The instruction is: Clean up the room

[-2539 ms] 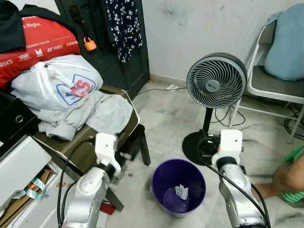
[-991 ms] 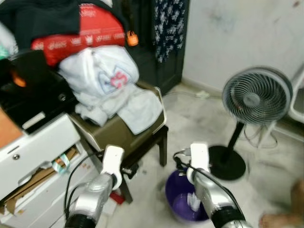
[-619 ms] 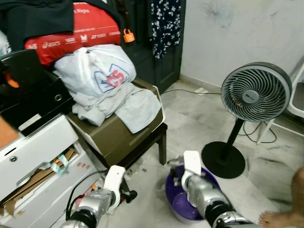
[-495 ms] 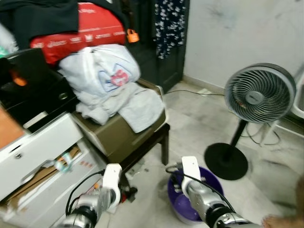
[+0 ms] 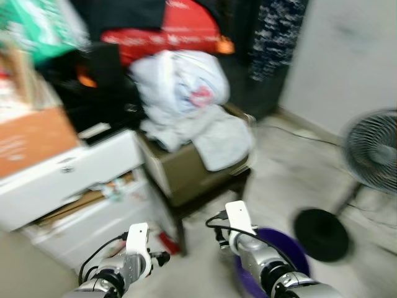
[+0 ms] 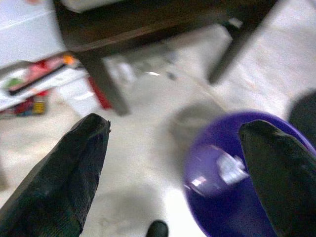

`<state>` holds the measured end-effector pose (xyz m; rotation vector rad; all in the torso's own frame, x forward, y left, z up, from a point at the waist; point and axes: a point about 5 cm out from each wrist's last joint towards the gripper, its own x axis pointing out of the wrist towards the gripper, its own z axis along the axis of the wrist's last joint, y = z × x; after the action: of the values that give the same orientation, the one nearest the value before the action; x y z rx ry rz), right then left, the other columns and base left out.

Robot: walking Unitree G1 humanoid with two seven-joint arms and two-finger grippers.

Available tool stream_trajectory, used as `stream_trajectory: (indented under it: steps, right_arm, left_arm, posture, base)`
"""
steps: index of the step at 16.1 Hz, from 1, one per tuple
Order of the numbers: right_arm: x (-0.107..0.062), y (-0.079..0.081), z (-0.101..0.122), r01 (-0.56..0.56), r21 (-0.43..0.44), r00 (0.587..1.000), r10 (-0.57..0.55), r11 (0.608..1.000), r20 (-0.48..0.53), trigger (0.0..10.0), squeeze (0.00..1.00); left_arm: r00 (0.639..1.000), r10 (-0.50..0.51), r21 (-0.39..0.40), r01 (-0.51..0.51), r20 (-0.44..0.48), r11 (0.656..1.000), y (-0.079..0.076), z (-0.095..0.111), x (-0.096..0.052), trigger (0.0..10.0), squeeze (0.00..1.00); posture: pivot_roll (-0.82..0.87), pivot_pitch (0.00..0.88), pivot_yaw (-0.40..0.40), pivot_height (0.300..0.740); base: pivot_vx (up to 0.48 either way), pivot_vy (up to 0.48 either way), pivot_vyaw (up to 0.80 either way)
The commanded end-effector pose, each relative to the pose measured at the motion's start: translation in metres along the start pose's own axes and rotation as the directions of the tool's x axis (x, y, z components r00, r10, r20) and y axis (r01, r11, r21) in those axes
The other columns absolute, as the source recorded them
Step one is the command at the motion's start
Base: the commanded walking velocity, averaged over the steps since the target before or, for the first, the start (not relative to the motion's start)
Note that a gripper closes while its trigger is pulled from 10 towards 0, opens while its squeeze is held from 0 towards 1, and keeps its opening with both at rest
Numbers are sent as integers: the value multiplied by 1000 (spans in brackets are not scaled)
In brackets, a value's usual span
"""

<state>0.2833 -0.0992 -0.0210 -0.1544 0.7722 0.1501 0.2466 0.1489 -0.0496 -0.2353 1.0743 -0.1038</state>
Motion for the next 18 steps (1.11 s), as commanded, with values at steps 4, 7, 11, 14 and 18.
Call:
stream_trajectory:
  steps: [4,7,11,14,18]
  right_arm:
    - [0,-6,3,8,0,1000,-8,1000,5,10000,0]
    - [1,-5,5,8,-1,1000,-8,1000,13,10000,0]
    - [1,-3,7,-4,-40,1000,5,999,20,10000,0]
    - [1,-3,7,3,-30,1000,-2,1000,21,10000,0]
    - [1,-3,12,22,-29,999,-21,999,39,10000,0]
  left_arm:
    - [1000,12,49,-12,1,999,-4,3,1,10000,0]
    - [1000,16,54,-16,4,998,-4,4,1,10000,0]
    - [999,30,22,-31,31,999,-1,8,0,10000,0]
    - [999,21,28,-22,38,999,-5,9,0,10000,0]
    - [998,7,27,-8,67,1000,-10,15,1,10000,0]
  posture:
    - [-93,0,43,740]
    - [-95,0,42,740]
    - [-87,0,41,740]
    - [-89,0,42,740]
    - [-94,0,49,740]
  base:
    - [0,0,800]
    - [0,0,504]
    - [0,0,200]
    - [0,0,800]
    - [0,0,669]
